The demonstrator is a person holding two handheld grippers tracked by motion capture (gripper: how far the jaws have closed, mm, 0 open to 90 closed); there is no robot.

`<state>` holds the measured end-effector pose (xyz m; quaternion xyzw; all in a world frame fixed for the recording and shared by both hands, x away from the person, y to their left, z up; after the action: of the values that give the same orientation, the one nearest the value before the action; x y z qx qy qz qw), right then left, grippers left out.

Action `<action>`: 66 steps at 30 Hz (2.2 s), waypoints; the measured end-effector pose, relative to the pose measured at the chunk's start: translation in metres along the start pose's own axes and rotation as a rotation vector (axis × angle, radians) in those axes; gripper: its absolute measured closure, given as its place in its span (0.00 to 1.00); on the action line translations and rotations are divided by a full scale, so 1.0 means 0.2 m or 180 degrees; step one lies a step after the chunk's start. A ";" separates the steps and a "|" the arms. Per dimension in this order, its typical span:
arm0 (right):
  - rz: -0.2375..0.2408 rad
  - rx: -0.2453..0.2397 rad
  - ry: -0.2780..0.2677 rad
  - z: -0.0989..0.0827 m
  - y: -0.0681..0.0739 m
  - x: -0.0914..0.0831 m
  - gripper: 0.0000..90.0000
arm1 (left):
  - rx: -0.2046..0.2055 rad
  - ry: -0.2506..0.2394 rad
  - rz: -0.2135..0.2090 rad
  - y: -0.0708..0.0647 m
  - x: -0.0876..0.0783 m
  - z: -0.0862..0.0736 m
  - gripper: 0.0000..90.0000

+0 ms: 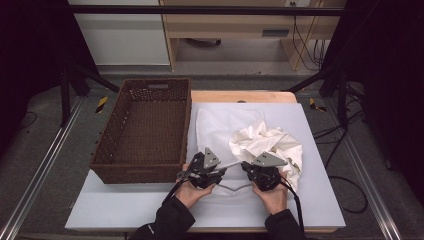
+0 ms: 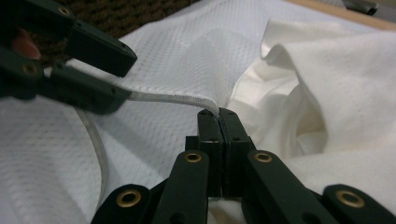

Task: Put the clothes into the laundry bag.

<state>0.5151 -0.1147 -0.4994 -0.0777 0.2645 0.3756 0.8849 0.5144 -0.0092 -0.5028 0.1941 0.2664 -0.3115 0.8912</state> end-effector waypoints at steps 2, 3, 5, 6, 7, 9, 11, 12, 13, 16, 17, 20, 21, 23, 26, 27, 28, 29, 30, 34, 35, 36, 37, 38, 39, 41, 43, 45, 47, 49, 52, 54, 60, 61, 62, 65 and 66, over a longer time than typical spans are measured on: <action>0.0004 -0.0021 -0.0033 0.03 0.00 -0.01 1.00 | 0.0042 -0.0021 -0.0027 -0.02 0.01 0.02 0.59; 0.0008 -0.0031 -0.0030 0.04 0.00 -0.02 0.99 | 0.0069 -0.0032 -0.0019 -0.03 0.01 0.03 0.57; 0.0032 -0.0062 -0.0007 0.05 0.01 -0.02 0.99 | 0.0123 -0.0044 0.0036 -0.04 0.02 0.04 0.57; 0.0036 -0.0066 0.0004 0.05 0.01 -0.02 0.99 | 0.0155 -0.0043 0.0068 -0.04 0.03 0.05 0.57; 0.0052 -0.0073 0.0009 0.04 0.02 -0.02 1.00 | 0.0154 -0.0050 0.0079 -0.04 0.04 0.06 0.58; 0.0094 -0.0065 0.0001 0.04 0.02 -0.02 0.99 | 0.0127 -0.0041 0.0101 -0.03 0.06 0.07 0.64; 0.0107 -0.0046 -0.0007 0.04 0.02 -0.02 0.99 | 0.0111 0.0026 0.0091 -0.03 0.07 0.06 0.76; 0.0115 -0.0042 -0.0016 0.04 0.02 -0.02 0.99 | 0.0107 0.0012 0.0063 -0.03 0.07 0.06 0.85; 0.0128 -0.0035 -0.0020 0.03 0.02 -0.02 0.99 | 0.0102 0.0007 0.0042 -0.03 0.07 0.06 0.92; 0.0151 -0.0024 -0.0015 0.03 0.02 -0.01 0.98 | 0.0072 -0.0023 -0.0018 -0.03 0.05 0.07 0.99; 0.0167 0.0001 -0.0016 0.02 0.01 -0.01 0.96 | 0.0060 -0.0021 -0.0040 -0.03 0.04 0.07 0.99; 0.0175 0.0008 -0.0082 0.03 0.01 -0.05 0.82 | 0.0015 -0.0019 -0.0076 -0.02 0.02 0.07 0.99; 0.0122 -0.0031 -0.0134 0.04 0.00 -0.09 0.76 | 0.0002 -0.0023 -0.0088 -0.01 0.01 0.07 0.99; 0.0061 -0.0015 -0.0206 0.04 -0.03 -0.16 0.67 | -0.0060 -0.0033 -0.0124 0.00 0.00 0.07 0.99; -0.0035 0.0105 -0.0265 0.00 -0.10 -0.27 0.51 | -0.0091 -0.0027 -0.0148 0.00 0.00 0.07 0.99; -0.0058 0.0120 -0.0237 -0.03 -0.12 -0.29 0.44 | -0.0083 -0.0028 -0.0142 0.00 0.00 0.08 0.99; -0.0068 0.0146 -0.0224 -0.05 -0.13 -0.29 0.40 | -0.0073 -0.0022 -0.0140 0.00 0.00 0.08 0.99; -0.0088 0.0175 -0.0207 -0.07 -0.14 -0.28 0.36 | -0.0060 -0.0018 -0.0146 -0.01 0.00 0.08 0.99; -0.0093 0.0195 -0.0194 -0.09 -0.15 -0.27 0.34 | -0.0060 -0.0019 -0.0149 -0.01 0.00 0.09 0.99; -0.0137 0.0200 -0.0066 -0.14 -0.17 -0.20 0.31 | -0.0031 0.0014 -0.0150 -0.03 0.00 0.09 0.99; -0.0181 0.0170 -0.0006 -0.15 -0.18 -0.18 0.31 | -0.0023 0.0017 -0.0145 -0.03 0.00 0.09 0.99; -0.0245 0.0124 0.0055 -0.16 -0.20 -0.16 0.32 | -0.0023 0.0020 -0.0148 -0.03 0.00 0.08 0.99; -0.0291 0.0088 0.0125 -0.18 -0.21 -0.14 0.34 | -0.0034 0.0026 -0.0155 -0.03 0.00 0.08 0.99; -0.0303 0.0077 0.0198 -0.20 -0.22 -0.12 0.34 | -0.0027 0.0038 -0.0156 -0.02 0.00 0.08 0.99; -0.0326 0.0052 0.0254 -0.21 -0.23 -0.09 0.36 | -0.0035 0.0047 -0.0162 -0.03 0.00 0.07 0.99; -0.0414 0.0006 0.0323 -0.22 -0.24 -0.08 0.47 | -0.0029 0.0062 -0.0157 -0.03 0.00 0.06 0.99; -0.0459 0.0028 0.0338 -0.23 -0.25 -0.10 0.68 | -0.0070 0.0051 -0.0175 -0.02 0.00 0.06 0.99; -0.0465 0.0134 0.0308 -0.23 -0.26 -0.12 0.76 | -0.0076 0.0056 -0.0179 -0.02 0.00 0.06 0.99; -0.0451 0.0185 0.0228 -0.21 -0.27 -0.15 0.79 | -0.0099 0.0069 -0.0172 -0.01 0.00 0.07 0.99; -0.0378 0.0173 0.0016 -0.16 -0.25 -0.21 0.80 | -0.0144 0.0074 -0.0173 0.00 0.00 0.07 0.99; -0.0206 0.0062 -0.0271 -0.06 -0.20 -0.34 0.81 | -0.0208 0.0098 -0.0179 0.01 0.00 0.07 0.99; -0.0076 -0.0001 -0.0361 -0.02 -0.15 -0.41 0.81 | -0.0249 0.0102 -0.0192 0.01 0.00 0.08 0.99; 0.0340 -0.0172 -0.0234 -0.02 0.05 -0.33 0.81 | -0.0260 0.0103 -0.0191 -0.02 0.00 0.13 0.99; 0.0371 -0.0188 -0.0205 -0.03 0.07 -0.30 0.81 | -0.0259 0.0100 -0.0190 -0.03 0.00 0.14 0.99; 0.0404 -0.0210 -0.0175 -0.03 0.09 -0.28 0.81 | -0.0251 0.0102 -0.0188 -0.03 0.00 0.14 0.99; 0.0493 -0.0249 -0.0064 -0.04 0.13 -0.20 0.81 | -0.0309 0.0088 -0.0214 -0.04 0.00 0.15 0.99; 0.0516 -0.0258 -0.0015 -0.05 0.14 -0.17 0.81 | -0.0337 0.0085 -0.0236 -0.04 0.00 0.15 0.99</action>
<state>0.4704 -0.1196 -0.4887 -0.0909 0.2524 0.4565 0.8483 0.5201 -0.0306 -0.4798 0.1408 0.3014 -0.3272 0.8845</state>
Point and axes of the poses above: each handheld gripper's, and its own axes: x roughly forward along the jaws, z roughly out of its top, y roughly to its left, the point moved 10 cm from there along x, roughly forward along the jaws, and after that the axes turned 10 degrees about z, right-handed, at the moved point
